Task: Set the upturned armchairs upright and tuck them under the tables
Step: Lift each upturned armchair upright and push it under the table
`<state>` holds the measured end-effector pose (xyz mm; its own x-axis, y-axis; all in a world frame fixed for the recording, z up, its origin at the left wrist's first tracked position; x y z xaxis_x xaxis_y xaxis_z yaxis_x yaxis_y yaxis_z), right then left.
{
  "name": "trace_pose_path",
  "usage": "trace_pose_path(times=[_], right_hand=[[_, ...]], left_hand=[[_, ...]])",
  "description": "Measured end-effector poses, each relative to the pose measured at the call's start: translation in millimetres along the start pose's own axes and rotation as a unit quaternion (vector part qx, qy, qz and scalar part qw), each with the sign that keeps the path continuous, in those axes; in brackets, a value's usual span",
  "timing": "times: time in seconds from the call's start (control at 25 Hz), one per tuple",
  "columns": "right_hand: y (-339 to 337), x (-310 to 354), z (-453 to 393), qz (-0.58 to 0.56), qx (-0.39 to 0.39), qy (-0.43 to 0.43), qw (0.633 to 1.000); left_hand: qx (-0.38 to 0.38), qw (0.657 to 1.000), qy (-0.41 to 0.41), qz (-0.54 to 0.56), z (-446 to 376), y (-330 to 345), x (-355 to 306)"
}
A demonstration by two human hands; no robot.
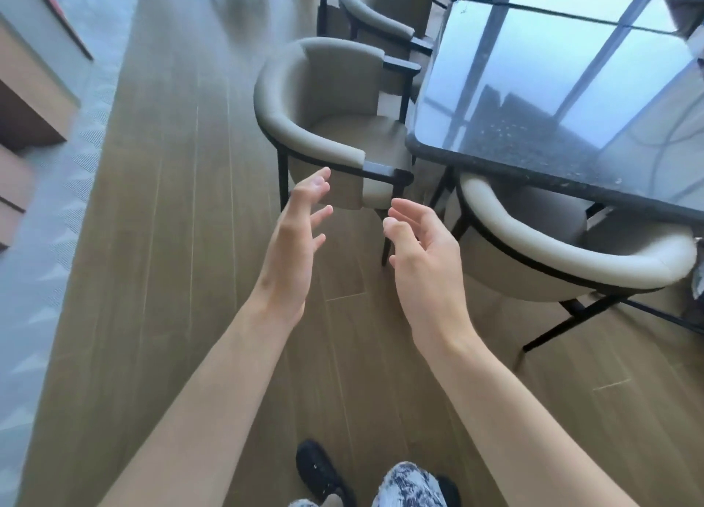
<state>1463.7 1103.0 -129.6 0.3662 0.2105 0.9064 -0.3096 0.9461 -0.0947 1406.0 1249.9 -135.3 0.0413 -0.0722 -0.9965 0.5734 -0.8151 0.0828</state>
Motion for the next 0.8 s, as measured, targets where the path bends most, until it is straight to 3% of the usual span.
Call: trace_pose_path(times=[0.36,0.8], right_hand=[[133,41,-57,-0.020,-0.006,-0.010,1.000],[263,143,-226,-0.076,-0.024,-0.038,0.996]], left_hand=[[-0.011,1.000,-0.023,0.018,-90,-110,-11],[-0.001,1.000,0.004,0.024,-318,-186,-45]])
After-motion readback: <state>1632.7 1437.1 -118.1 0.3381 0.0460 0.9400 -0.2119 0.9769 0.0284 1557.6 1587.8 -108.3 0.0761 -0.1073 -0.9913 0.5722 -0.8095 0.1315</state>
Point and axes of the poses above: each hand's wrist, its own z-axis away from the middle knuckle, its own y-axis out of the palm, x = y × z, the point moved 8 cm from there along -z, towards the middle knuckle, and after that the axes turned 13 degrees about y, right-handed, at the moved point
